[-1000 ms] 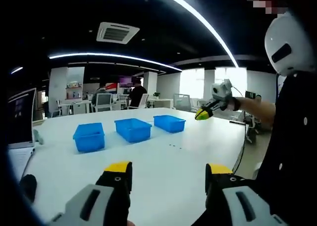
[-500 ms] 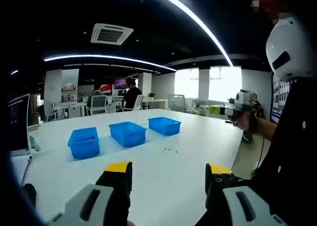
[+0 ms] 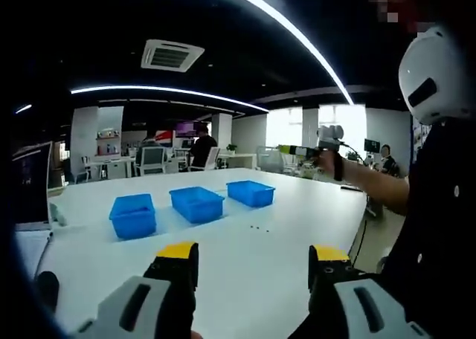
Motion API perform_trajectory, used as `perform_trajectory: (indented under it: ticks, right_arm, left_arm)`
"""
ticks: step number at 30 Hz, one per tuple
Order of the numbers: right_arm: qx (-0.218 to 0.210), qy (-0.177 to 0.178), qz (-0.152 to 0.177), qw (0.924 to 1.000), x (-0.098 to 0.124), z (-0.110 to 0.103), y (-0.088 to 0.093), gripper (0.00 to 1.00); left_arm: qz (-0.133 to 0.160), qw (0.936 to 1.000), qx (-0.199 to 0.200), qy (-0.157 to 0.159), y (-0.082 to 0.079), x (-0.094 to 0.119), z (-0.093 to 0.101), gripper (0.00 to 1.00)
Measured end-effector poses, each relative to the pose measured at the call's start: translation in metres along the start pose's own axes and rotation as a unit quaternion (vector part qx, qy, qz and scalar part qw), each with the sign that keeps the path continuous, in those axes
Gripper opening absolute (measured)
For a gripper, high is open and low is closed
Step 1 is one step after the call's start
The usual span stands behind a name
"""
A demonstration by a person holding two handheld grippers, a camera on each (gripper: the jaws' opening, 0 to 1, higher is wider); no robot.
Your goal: Pick up the resistors one by one and place each resistor into its matching bin, sorting the parts by color and model until every resistor is separated into the correct bin for its type
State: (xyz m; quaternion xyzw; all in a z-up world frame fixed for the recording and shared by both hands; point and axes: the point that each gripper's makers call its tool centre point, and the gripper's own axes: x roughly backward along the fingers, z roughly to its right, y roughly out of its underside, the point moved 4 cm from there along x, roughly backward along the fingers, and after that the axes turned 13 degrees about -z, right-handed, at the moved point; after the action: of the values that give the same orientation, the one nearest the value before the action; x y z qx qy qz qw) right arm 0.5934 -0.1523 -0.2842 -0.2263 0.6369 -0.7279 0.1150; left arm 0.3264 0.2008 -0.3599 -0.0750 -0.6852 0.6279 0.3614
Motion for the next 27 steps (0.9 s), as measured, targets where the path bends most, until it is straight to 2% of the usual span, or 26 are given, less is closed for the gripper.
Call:
perform_trajectory:
  ticks: [4, 6, 11, 13, 15, 17, 18, 22, 27]
  right_arm:
    - [-0.020, 0.007, -0.030, 0.9993, -0.035, 0.019, 0.010, 0.05]
    - [-0.025, 0.019, -0.032, 0.9990, -0.049, 0.028, 0.012, 0.05]
    - [-0.020, 0.026, -0.063, 0.9975, -0.071, 0.027, 0.021, 0.05]
    - [-0.017, 0.029, -0.068, 0.9971, -0.074, 0.025, 0.024, 0.06]
    - [-0.014, 0.033, -0.069, 0.9970, -0.075, 0.025, 0.025, 0.16]
    - [-0.015, 0.034, -0.069, 0.9969, -0.075, 0.025, 0.025, 0.35]
    - [-0.016, 0.034, -0.070, 0.9968, -0.074, 0.025, 0.026, 0.38]
    - [-0.009, 0.032, -0.073, 0.9968, -0.063, 0.021, 0.028, 0.38]
    - [-0.012, 0.010, -0.064, 0.9978, -0.035, 0.006, 0.030, 0.38]
  left_arm:
    - [0.006, 0.9999, 0.005, -0.010, 0.001, 0.007, -0.004, 0.61]
    - [0.006, 0.9998, 0.008, -0.015, 0.002, 0.009, -0.007, 0.61]
    - [0.005, 0.9997, 0.010, -0.021, 0.003, 0.012, -0.008, 0.61]
    - [0.005, 0.9996, 0.011, -0.024, 0.003, 0.013, -0.010, 0.61]
    - [0.005, 0.9996, 0.012, -0.026, 0.004, 0.013, -0.011, 0.61]
    - [0.005, 0.9996, 0.013, -0.026, 0.003, 0.013, -0.011, 0.61]
    - [0.005, 0.9996, 0.013, -0.026, 0.003, 0.012, -0.011, 0.61]
    - [0.004, 0.9996, 0.012, -0.024, 0.003, 0.010, -0.009, 0.61]
    - [0.004, 0.9997, 0.009, -0.020, 0.001, 0.006, -0.008, 0.61]
